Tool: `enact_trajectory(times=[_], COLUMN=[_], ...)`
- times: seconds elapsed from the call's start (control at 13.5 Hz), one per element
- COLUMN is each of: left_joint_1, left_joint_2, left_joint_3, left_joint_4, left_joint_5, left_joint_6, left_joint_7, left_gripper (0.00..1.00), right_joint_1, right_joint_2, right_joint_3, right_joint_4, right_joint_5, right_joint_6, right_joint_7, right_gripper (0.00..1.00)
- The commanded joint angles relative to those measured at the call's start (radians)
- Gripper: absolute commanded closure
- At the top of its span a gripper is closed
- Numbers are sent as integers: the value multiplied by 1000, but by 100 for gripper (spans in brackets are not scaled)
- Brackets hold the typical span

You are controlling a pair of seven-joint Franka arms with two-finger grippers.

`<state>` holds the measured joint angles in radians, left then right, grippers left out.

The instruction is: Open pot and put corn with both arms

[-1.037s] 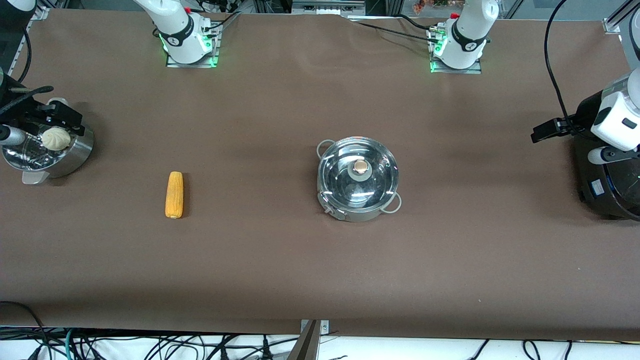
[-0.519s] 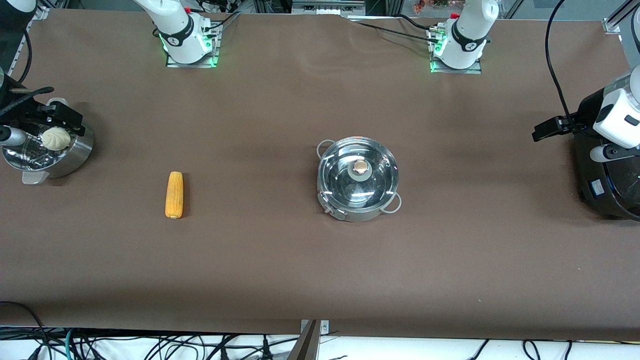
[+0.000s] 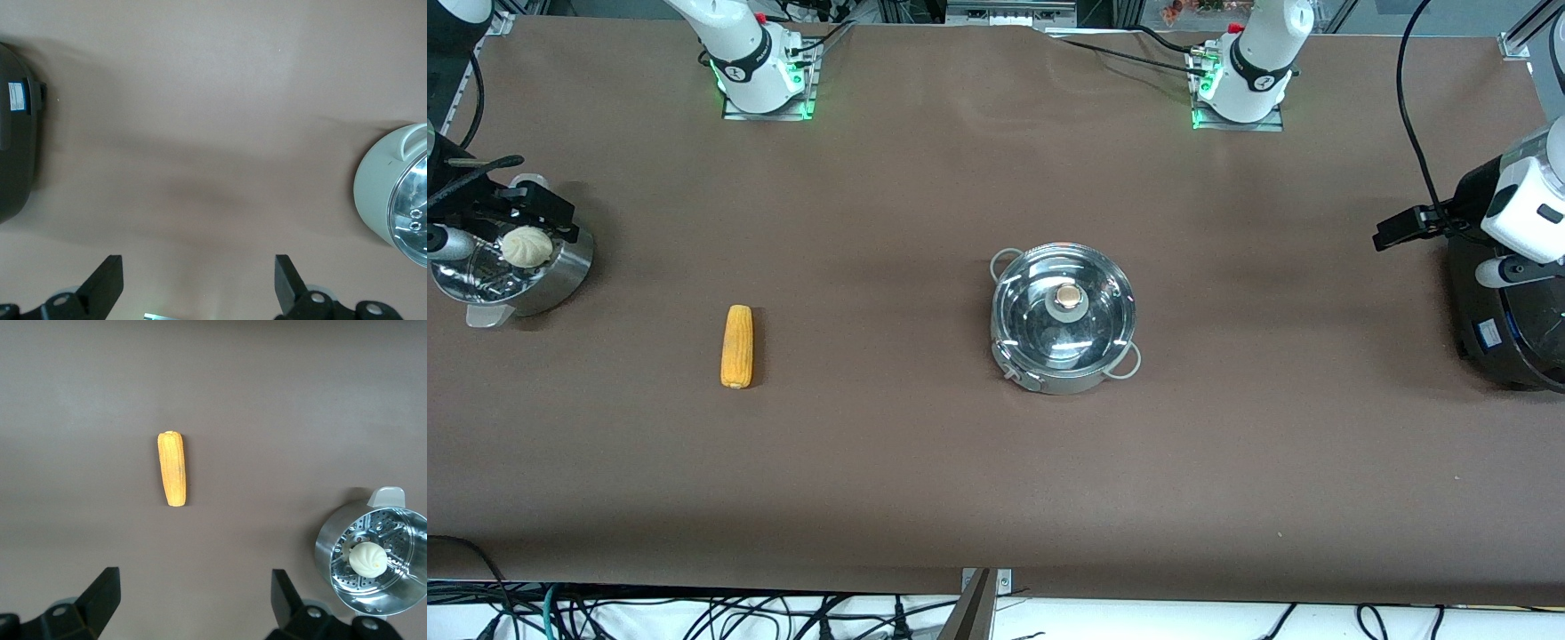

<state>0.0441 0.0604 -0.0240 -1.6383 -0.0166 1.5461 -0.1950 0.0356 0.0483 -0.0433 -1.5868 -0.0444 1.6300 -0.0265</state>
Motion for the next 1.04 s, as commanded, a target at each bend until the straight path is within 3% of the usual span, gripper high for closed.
enact_trajectory(times=[0.0,0.96], left_joint_1=[-9,-6], left_joint_2=[-14,-19], left_joint_3=[4,1], left_joint_4=[-1,0], left_joint_5=[-9,-11], left_joint_6=[-17,-35], left_joint_7=[9,11], left_gripper=[0,0], right_joint_1=[-13,-17], right_joint_2=[13,13], right_joint_3=[7,5], right_joint_4=[30,30], right_joint_5=[6,11], right_joint_6=[-19,-19], right_joint_7=[-18,-13], right_gripper=[0,0])
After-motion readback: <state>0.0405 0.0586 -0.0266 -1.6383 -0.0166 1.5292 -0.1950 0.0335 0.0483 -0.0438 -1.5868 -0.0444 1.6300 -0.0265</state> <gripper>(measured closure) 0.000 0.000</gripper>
